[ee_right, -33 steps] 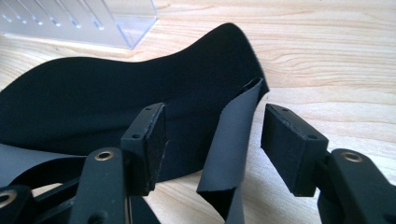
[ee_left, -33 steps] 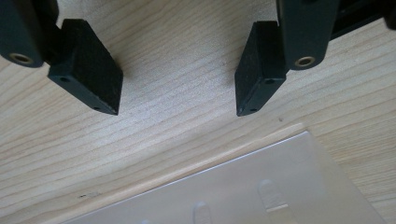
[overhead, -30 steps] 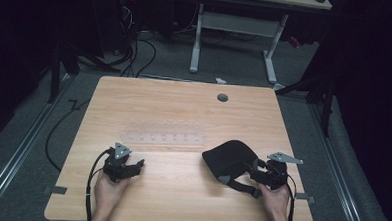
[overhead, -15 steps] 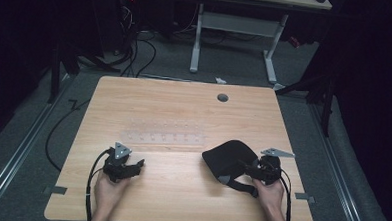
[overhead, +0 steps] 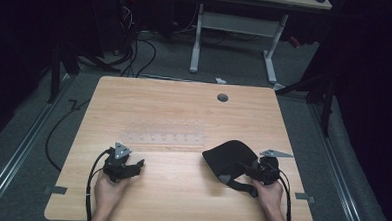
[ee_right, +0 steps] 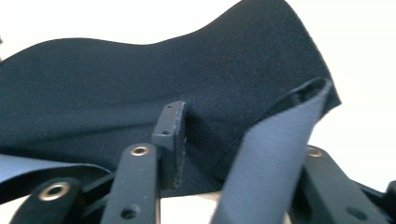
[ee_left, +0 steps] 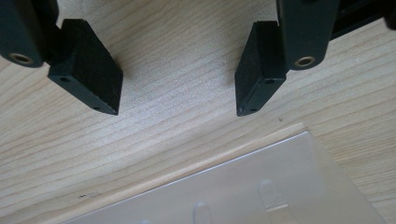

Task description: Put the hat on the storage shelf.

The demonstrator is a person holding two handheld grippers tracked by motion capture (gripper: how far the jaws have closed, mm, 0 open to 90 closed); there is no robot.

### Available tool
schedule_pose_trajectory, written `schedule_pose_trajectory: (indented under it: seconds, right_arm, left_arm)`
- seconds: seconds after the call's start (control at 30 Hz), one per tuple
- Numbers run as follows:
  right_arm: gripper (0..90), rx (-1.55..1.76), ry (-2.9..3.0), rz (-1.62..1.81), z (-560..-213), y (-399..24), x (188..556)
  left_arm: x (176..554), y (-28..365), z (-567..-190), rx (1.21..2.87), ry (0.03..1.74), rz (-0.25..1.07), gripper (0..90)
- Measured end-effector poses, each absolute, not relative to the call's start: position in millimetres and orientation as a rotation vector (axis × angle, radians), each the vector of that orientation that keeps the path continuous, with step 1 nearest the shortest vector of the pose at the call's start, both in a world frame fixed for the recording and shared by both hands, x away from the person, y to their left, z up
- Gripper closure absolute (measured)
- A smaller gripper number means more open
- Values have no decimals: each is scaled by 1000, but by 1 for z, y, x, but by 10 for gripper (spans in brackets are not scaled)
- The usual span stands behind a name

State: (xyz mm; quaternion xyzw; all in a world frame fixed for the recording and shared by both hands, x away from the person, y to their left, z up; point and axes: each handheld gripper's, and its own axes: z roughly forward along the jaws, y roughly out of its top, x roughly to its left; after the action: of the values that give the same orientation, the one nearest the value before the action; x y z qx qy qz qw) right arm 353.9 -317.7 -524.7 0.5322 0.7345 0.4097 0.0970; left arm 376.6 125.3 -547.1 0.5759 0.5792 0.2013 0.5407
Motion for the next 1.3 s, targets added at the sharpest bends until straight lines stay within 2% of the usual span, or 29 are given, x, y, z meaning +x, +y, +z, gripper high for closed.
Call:
schedule_pose_trajectory:
  seconds: [0.3,0.47,1.3]
  right_arm:
    - [782,1556,2196,1333,-525,-327,348]
    - [841,1532,2210,1381,-524,-329,345]
    - [862,1481,2185,1456,-508,-336,329]
  left_arm:
    - [377,125,-547,1369,1377,479,328]
    - [377,125,-547,1369,1376,479,327]
    - [377,125,-547,1376,1373,470,309]
